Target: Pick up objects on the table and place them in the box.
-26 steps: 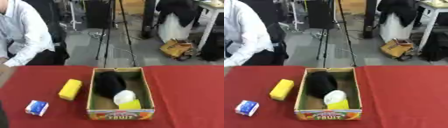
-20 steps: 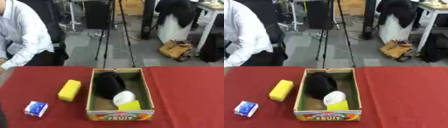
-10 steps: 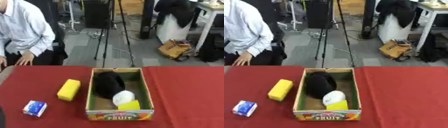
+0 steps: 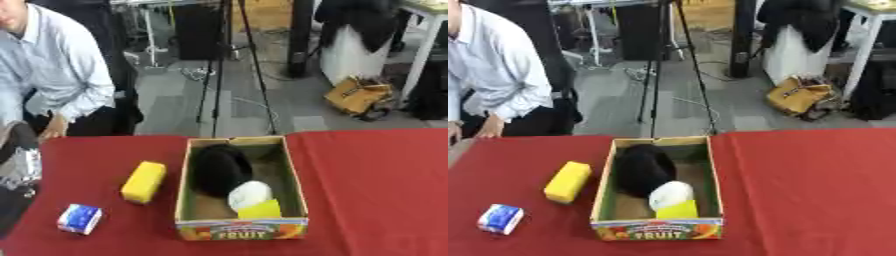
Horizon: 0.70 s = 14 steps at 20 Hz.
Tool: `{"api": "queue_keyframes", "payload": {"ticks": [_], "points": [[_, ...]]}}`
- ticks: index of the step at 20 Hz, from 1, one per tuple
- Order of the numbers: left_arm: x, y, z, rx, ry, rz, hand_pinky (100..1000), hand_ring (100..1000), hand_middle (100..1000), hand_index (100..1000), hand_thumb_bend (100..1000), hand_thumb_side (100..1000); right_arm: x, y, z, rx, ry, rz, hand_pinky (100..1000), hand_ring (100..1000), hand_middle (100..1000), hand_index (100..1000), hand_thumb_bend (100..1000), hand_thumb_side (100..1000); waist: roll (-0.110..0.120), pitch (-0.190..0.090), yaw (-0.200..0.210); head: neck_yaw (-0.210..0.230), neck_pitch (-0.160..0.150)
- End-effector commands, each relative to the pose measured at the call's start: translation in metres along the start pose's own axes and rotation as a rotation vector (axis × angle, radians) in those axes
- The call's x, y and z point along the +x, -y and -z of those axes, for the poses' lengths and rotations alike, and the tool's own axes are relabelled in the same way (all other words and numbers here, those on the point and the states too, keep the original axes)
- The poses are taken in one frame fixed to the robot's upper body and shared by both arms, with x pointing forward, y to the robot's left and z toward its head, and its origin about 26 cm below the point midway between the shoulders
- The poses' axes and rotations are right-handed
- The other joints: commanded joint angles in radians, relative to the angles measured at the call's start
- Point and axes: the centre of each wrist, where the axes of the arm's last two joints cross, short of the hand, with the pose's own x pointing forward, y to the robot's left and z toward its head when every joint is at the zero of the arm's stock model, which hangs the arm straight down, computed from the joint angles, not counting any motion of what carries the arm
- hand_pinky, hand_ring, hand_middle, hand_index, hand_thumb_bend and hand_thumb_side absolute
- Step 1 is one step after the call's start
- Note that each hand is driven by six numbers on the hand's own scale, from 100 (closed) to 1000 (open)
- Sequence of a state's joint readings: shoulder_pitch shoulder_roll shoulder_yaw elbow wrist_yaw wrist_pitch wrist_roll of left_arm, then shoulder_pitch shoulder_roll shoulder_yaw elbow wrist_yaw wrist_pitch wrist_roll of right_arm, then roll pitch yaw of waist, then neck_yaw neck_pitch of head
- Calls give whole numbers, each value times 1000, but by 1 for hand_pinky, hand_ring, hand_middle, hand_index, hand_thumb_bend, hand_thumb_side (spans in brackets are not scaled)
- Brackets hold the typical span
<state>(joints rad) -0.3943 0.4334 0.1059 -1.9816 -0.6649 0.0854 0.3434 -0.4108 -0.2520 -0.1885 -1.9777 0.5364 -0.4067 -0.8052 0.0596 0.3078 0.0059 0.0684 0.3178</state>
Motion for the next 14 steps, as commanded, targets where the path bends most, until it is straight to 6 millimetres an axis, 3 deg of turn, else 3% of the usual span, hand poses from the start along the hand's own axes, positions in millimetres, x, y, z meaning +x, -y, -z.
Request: {"api": "queue_keyframes", "payload": {"ticks": [1, 14], "points": [[-3, -9, 8, -81, -1, 114, 1000, 1000, 1000, 1000, 100, 756, 3, 3, 9, -5, 50, 4, 784, 802, 721, 761, 100, 1000, 3, -27, -1, 12, 11], [-44, 4, 21, -577, -86, 290, 1000, 1000, 1000, 1000, 100, 776, 3, 3, 6, 5, 29, -1, 787, 802, 718, 757, 100, 1000, 20, -43, -1, 34, 20]]}}
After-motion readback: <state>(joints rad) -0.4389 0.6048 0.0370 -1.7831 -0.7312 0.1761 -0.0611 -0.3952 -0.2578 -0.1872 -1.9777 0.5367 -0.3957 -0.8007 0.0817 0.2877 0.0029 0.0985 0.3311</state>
